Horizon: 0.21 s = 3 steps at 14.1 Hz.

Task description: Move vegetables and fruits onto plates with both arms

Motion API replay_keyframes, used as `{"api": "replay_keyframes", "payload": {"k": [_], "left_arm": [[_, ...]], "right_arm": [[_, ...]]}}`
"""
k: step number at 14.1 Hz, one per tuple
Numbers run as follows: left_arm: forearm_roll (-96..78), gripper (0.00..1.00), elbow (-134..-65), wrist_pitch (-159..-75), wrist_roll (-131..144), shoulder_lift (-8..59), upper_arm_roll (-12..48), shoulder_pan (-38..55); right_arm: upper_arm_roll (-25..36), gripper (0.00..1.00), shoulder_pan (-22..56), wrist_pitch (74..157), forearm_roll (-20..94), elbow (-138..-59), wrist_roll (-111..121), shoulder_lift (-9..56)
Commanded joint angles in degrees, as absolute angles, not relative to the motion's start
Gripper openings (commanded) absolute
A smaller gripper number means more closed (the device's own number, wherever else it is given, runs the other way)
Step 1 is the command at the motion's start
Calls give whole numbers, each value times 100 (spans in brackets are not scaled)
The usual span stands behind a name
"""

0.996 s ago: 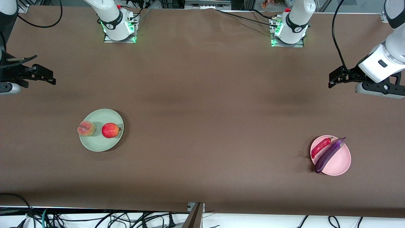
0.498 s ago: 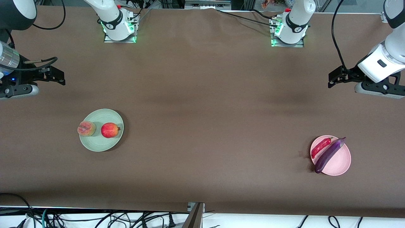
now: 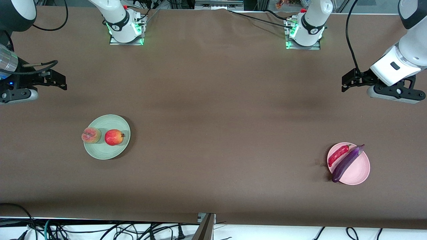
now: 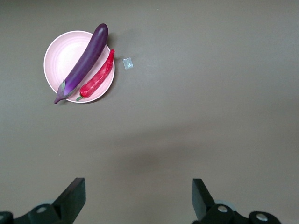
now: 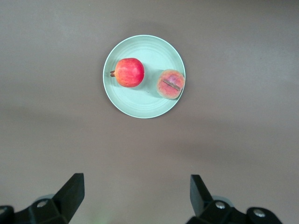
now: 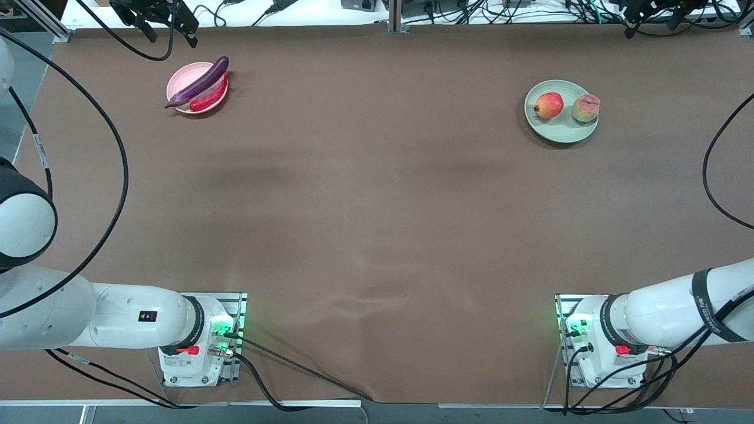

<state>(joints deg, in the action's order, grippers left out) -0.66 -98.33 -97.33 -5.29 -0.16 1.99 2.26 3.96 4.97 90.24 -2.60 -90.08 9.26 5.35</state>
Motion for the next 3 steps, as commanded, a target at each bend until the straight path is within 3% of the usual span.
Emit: {"api": "replay_keyframes", "payload": {"k": [1, 3], "left_arm": [[62, 100, -9668, -9598, -589, 26, 211, 229], [62, 100, -9677, -9598, -589, 26, 211, 229]], "right_arm": [[334, 100, 413, 9018, -264, -9132, 914, 413], [343, 100, 413, 9000, -264, -9132, 958, 413]]}}
